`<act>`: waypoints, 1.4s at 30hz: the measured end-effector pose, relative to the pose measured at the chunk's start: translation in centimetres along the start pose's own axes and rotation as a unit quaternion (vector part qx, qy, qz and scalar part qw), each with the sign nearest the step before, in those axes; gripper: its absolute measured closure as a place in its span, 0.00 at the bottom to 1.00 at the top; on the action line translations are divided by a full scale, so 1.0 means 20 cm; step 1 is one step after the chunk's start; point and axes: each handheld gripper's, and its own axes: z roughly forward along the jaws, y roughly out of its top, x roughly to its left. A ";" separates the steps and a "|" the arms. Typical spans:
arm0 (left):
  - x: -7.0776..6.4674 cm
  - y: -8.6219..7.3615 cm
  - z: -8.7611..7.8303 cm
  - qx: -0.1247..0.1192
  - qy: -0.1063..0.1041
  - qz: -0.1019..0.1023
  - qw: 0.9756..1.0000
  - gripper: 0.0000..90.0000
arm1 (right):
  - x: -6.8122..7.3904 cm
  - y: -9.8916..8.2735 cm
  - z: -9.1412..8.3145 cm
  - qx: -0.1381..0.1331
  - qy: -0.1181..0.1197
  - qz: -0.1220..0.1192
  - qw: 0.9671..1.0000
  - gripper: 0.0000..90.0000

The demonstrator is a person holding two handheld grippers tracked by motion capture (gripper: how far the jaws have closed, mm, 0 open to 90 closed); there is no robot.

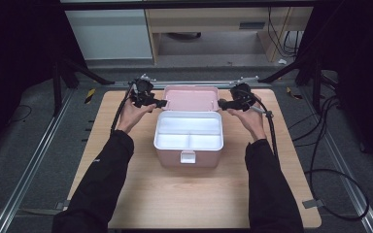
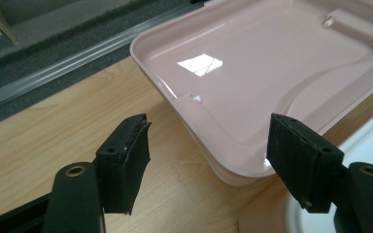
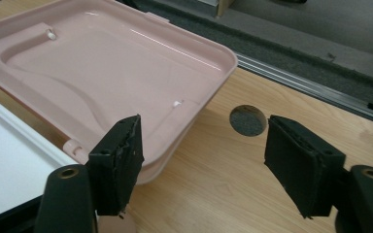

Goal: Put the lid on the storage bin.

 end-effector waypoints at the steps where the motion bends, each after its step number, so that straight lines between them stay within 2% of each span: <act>1: 0.00 -0.01 0.02 0.006 -0.001 0.001 1.000 0.35 | 0.00 0.00 0.00 0.000 0.000 0.000 1.000 0.35; 2: 0.00 -0.01 0.05 0.010 -0.004 0.001 1.000 0.35 | 0.01 -0.01 0.04 0.003 0.006 0.000 1.000 0.35; 5: 0.01 -0.01 0.07 0.008 -0.005 -0.001 1.000 0.34 | 0.03 -0.01 0.07 0.008 0.007 -0.004 1.000 0.37; 6: 0.01 -0.01 0.08 0.008 -0.005 -0.002 1.000 0.34 | 0.04 -0.01 0.10 0.011 0.013 -0.003 1.000 0.40; 8: 0.01 -0.01 0.10 0.006 -0.009 -0.004 1.000 0.34 | 0.04 -0.01 0.12 0.010 0.015 -0.003 1.000 0.41; 12: 0.02 -0.02 0.14 0.020 -0.009 -0.004 1.000 0.34 | 0.04 -0.01 0.16 0.019 0.021 0.003 1.000 0.45; 16: 0.04 -0.04 0.17 0.010 -0.031 -0.025 0.999 0.34 | 0.04 -0.03 0.21 0.022 0.033 0.015 0.999 0.49; 20: 0.04 -0.04 0.19 0.007 -0.038 -0.026 0.999 0.36 | 0.04 -0.03 0.23 0.023 0.035 0.021 0.999 0.50; 24: 0.03 -0.04 0.22 0.005 -0.042 -0.027 0.999 0.43 | 0.02 -0.04 0.25 0.025 0.049 0.040 0.998 0.51; 31: 0.04 -0.04 0.22 0.010 -0.046 -0.032 0.998 0.46 | 0.03 -0.03 0.26 0.023 0.044 0.039 0.998 0.51; 33: 0.04 -0.03 0.21 0.010 -0.042 -0.033 0.999 0.49 | 0.03 -0.02 0.24 0.011 0.042 0.037 0.998 0.53; 35: 0.05 -0.03 0.20 0.011 -0.046 -0.035 0.998 0.49 | 0.03 -0.02 0.23 0.006 0.043 0.039 0.998 0.54; 36: 0.05 -0.03 0.19 0.013 -0.048 -0.037 0.998 0.50 | 0.02 -0.02 0.22 -0.004 0.042 0.038 0.998 0.57; 37: 0.05 -0.03 0.18 0.014 -0.052 -0.037 0.998 0.50 | 0.02 -0.01 0.20 -0.021 0.051 0.042 0.998 0.59; 38: 0.05 -0.03 0.17 0.007 -0.068 -0.039 0.997 0.52 | 0.02 0.01 0.18 -0.041 0.067 0.051 0.996 0.69; 39: 0.05 -0.03 0.16 -0.001 -0.076 -0.045 0.996 0.54 | 0.03 0.03 0.15 -0.060 0.107 0.082 0.989 0.69; 40: 0.05 -0.02 0.15 -0.010 -0.083 -0.057 0.995 0.64 | 0.08 0.08 0.14 -0.042 0.087 0.048 0.994 0.68; 41: 0.04 -0.01 0.15 -0.012 -0.073 -0.064 0.995 0.64 | 0.08 0.08 0.14 -0.042 0.087 0.048 0.994 0.68; 42: 0.02 0.00 0.14 -0.002 -0.043 -0.047 0.998 0.62 | 0.10 0.09 0.15 -0.033 0.062 0.018 0.997 0.66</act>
